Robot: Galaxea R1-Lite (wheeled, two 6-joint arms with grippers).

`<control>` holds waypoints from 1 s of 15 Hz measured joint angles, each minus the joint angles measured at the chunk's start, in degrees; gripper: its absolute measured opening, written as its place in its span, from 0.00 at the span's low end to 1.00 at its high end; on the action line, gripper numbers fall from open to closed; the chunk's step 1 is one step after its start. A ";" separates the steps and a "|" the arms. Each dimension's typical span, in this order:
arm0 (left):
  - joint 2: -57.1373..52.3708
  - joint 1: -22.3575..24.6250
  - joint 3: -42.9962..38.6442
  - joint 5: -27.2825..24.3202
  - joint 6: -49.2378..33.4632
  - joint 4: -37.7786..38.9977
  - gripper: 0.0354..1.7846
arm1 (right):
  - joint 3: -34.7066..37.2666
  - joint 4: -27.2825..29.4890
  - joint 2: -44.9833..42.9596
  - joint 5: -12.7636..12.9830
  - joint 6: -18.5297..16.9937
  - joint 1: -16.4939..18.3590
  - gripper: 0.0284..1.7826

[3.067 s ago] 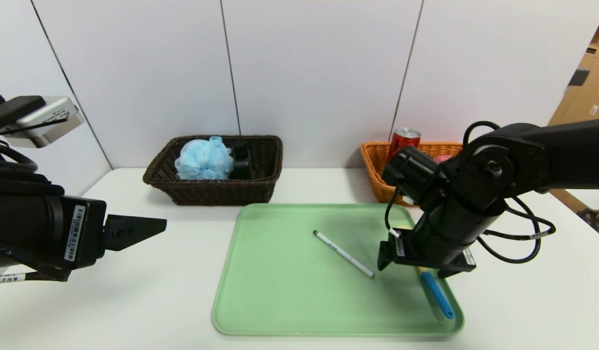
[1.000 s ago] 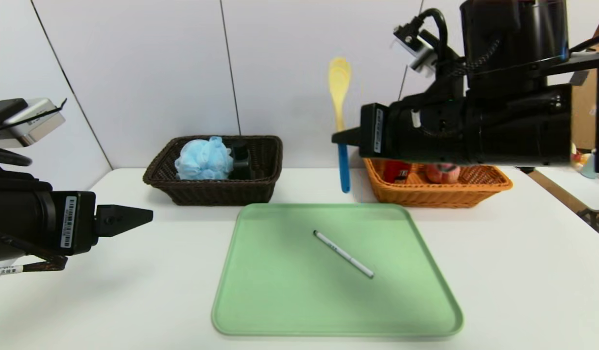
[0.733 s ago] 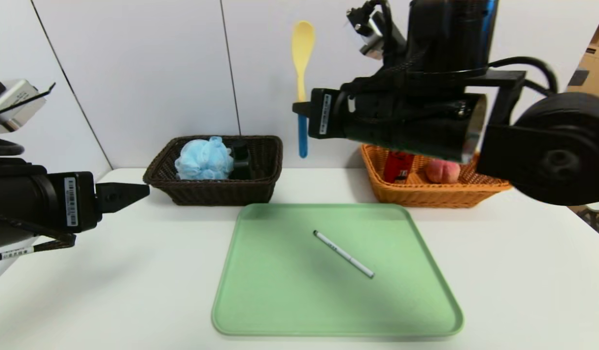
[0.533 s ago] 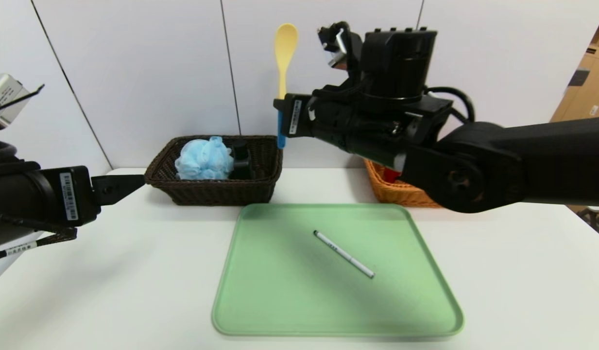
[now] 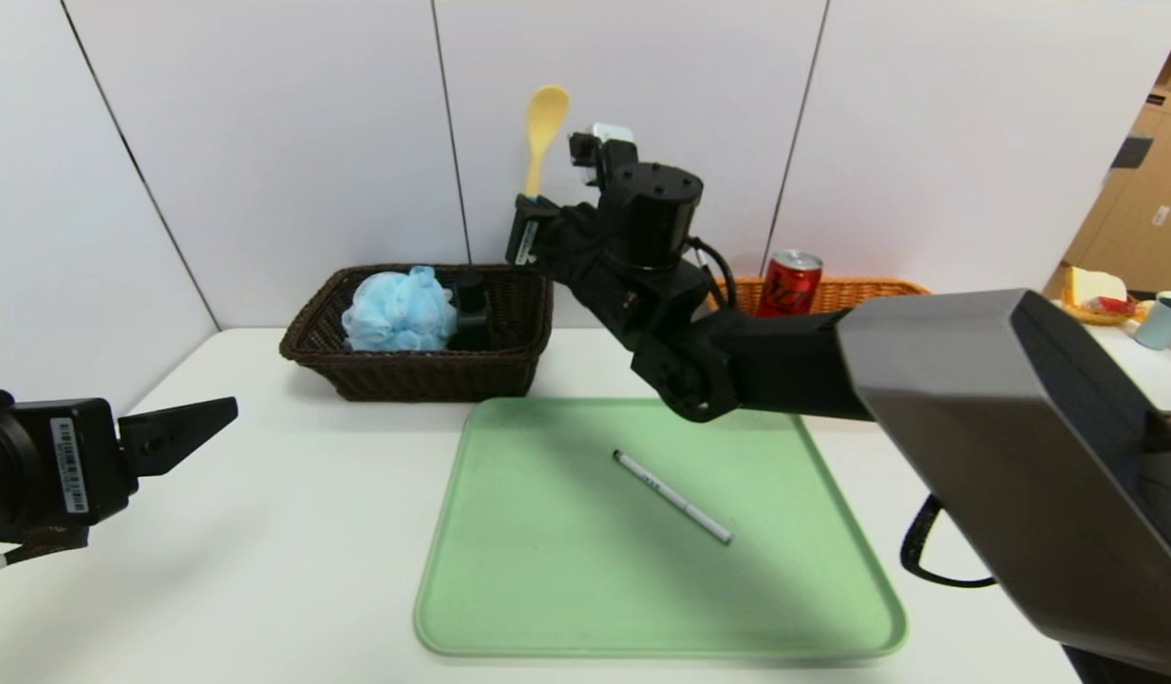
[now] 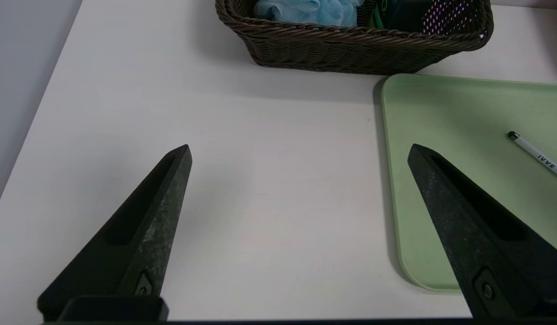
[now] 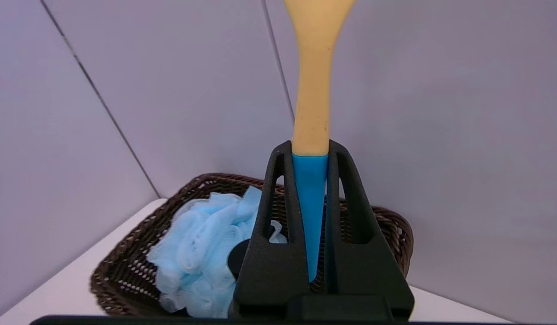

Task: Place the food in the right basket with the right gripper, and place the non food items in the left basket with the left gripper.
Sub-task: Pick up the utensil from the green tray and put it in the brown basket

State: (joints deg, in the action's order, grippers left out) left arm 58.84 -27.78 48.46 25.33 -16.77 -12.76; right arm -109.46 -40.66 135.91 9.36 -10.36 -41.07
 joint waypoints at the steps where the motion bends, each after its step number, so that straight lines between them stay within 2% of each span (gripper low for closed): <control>1: -0.46 0.04 -0.39 -0.01 0.02 -0.02 0.94 | -1.18 -0.16 1.99 0.83 -0.02 -0.09 0.07; 9: -2.21 0.00 -2.21 -0.12 0.10 -0.10 0.94 | -2.32 0.34 8.17 1.29 -0.33 -0.74 0.07; 13: -3.33 0.00 -3.51 -0.20 0.07 -0.16 0.94 | -2.17 0.02 8.13 1.52 -0.18 -1.68 0.43; 15: -3.52 0.00 -3.40 -0.20 0.24 -0.07 0.94 | -2.11 0.63 7.34 1.61 -0.20 -1.68 0.54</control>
State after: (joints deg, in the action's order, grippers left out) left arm 55.32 -27.78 45.06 25.14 -16.53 -12.84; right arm -111.57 -40.02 143.25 10.97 -10.56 -42.75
